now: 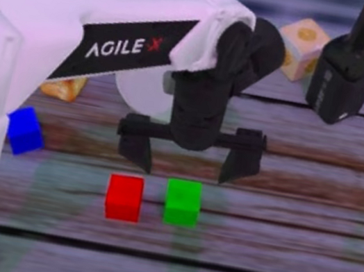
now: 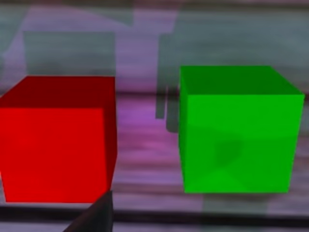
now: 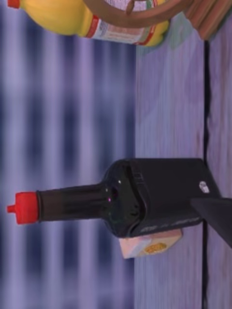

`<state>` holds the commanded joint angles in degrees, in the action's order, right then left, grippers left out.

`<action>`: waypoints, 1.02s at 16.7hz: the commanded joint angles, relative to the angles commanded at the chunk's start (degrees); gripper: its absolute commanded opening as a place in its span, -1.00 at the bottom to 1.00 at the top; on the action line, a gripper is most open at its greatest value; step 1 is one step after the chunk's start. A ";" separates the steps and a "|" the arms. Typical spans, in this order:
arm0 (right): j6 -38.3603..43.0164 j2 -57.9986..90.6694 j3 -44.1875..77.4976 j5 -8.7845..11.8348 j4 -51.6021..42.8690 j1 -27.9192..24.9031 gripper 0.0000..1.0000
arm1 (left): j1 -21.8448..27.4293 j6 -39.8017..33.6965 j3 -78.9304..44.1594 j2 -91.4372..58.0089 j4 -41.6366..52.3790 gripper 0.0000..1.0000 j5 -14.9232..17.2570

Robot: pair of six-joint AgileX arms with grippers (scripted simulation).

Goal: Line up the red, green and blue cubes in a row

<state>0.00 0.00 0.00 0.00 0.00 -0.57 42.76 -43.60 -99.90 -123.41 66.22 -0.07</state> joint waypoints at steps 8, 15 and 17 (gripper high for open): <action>0.00 0.00 0.00 0.00 0.00 0.00 1.00 | -3.21 8.91 0.71 0.32 -0.83 1.00 -0.06; 0.00 0.00 0.00 0.00 0.00 0.00 1.00 | -15.73 42.16 4.67 1.10 -1.87 1.00 0.04; 0.00 0.00 0.00 0.00 0.00 0.00 1.00 | -20.00 53.78 6.33 1.59 -2.30 1.00 0.07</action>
<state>0.00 0.00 0.00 0.00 0.00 -0.57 22.75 10.18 -93.57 -121.82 63.92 0.00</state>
